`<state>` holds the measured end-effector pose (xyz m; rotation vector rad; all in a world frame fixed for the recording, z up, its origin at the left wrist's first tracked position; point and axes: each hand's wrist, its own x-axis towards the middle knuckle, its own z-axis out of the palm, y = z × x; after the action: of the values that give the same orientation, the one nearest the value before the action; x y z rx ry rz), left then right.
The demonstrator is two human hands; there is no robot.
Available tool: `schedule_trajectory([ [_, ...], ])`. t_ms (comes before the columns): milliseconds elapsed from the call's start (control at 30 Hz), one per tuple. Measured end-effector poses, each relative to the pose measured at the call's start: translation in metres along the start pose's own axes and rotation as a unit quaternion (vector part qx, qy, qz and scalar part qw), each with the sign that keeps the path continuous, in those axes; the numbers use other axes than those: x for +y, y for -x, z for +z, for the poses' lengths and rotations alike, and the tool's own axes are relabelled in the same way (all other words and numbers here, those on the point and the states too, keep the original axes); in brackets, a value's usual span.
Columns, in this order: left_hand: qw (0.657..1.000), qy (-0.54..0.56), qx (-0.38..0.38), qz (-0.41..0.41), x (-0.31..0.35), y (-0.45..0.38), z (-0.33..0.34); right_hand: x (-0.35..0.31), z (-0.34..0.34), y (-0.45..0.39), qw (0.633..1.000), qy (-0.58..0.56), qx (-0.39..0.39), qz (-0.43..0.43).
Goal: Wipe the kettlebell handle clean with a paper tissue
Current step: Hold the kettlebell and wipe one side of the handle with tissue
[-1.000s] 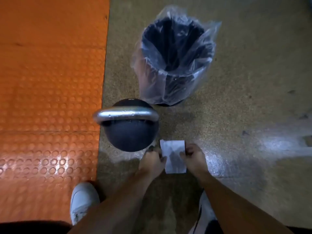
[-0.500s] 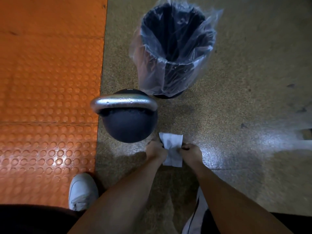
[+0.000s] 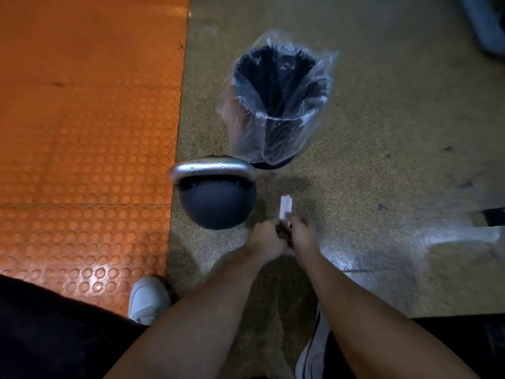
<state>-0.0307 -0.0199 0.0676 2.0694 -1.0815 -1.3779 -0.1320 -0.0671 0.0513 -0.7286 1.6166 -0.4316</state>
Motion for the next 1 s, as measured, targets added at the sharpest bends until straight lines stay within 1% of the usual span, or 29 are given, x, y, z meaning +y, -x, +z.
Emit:
schedule_trajectory([
  [33, 1.0, -0.014, -0.01, 0.023, 0.003, 0.006, -0.004, -0.005, -0.001, 0.005, 0.999, -0.043, -0.013, 0.002],
  [100, 0.997, -0.03, -0.019, 0.071, 0.005, 0.016, -0.011, -0.015, -0.004, 0.016, 0.997, -0.076, -0.02, 0.003],
  [167, 0.996, 0.01, 0.012, 0.088, 0.007, 0.024, -0.018, -0.024, -0.006, 0.026, 0.996, -0.084, -0.019, 0.013],
  [200, 0.994, 0.056, 0.044, 0.081, 0.007, 0.026, -0.022, -0.028, -0.008, 0.029, 0.996, -0.085, -0.02, 0.012],
  [267, 0.983, 0.131, 0.112, 0.06, 0.008, 0.031, -0.032, -0.038, -0.01, 0.035, 0.992, -0.116, -0.047, 0.008],
  [300, 0.98, 0.154, 0.12, 0.042, 0.009, 0.033, -0.038, -0.042, -0.01, 0.038, 0.987, -0.146, -0.067, 0.007],
  [367, 0.974, 0.21, 0.081, -0.016, 0.01, 0.035, -0.051, -0.051, -0.009, 0.045, 0.981, -0.166, -0.099, 0.001],
  [400, 0.967, 0.245, 0.054, -0.041, 0.009, 0.036, -0.057, -0.056, -0.007, 0.049, 0.984, -0.144, -0.102, -0.013],
  [433, 0.961, 0.268, 0.031, -0.052, 0.01, 0.037, -0.063, -0.061, -0.005, 0.053, 0.99, -0.099, -0.094, -0.035],
  [500, 0.963, 0.263, 0.004, -0.054, 0.013, 0.041, -0.072, -0.067, -0.002, 0.058, 0.993, 0.044, -0.051, -0.095],
  [567, 0.96, 0.27, 0.012, -0.072, 0.017, 0.044, -0.075, -0.071, 0.0, 0.068, 0.969, 0.165, -0.005, -0.182],
  [633, 0.942, 0.322, 0.029, -0.094, 0.02, 0.045, -0.074, -0.07, 0.001, 0.078, 0.92, 0.281, -0.003, -0.274],
  [700, 0.902, 0.415, 0.028, -0.111, 0.023, 0.044, -0.078, -0.067, 0.002, 0.088, 0.836, 0.418, -0.055, -0.35],
  [733, 0.877, 0.465, 0.021, -0.122, 0.025, 0.047, -0.082, -0.066, 0.001, 0.09, 0.794, 0.472, -0.088, -0.372],
  [767, 0.861, 0.492, 0.013, -0.131, 0.025, 0.049, -0.087, -0.065, 0.0, 0.093, 0.764, 0.509, -0.118, -0.378],
  [800, 0.855, 0.502, 0.01, -0.132, 0.024, 0.05, -0.09, -0.064, 0.0, 0.096, 0.743, 0.533, -0.143, -0.379],
  [867, 0.873, 0.473, 0.013, -0.12, 0.021, 0.052, -0.096, -0.065, 0.002, 0.103, 0.716, 0.564, -0.172, -0.373],
  [900, 0.882, 0.456, 0.009, -0.113, 0.02, 0.053, -0.099, -0.065, 0.005, 0.104, 0.713, 0.566, -0.168, -0.378],
  [933, 0.886, 0.451, 0.001, -0.108, 0.019, 0.054, -0.101, -0.063, 0.008, 0.103, 0.715, 0.56, -0.157, -0.388],
  [967, 0.885, 0.453, -0.007, -0.107, 0.018, 0.055, -0.103, -0.062, 0.01, 0.1, 0.725, 0.546, -0.143, -0.395],
  [1000, 0.884, 0.456, -0.009, -0.103, 0.018, 0.055, -0.105, -0.061, 0.013, 0.096, 0.745, 0.519, -0.129, -0.4],
])
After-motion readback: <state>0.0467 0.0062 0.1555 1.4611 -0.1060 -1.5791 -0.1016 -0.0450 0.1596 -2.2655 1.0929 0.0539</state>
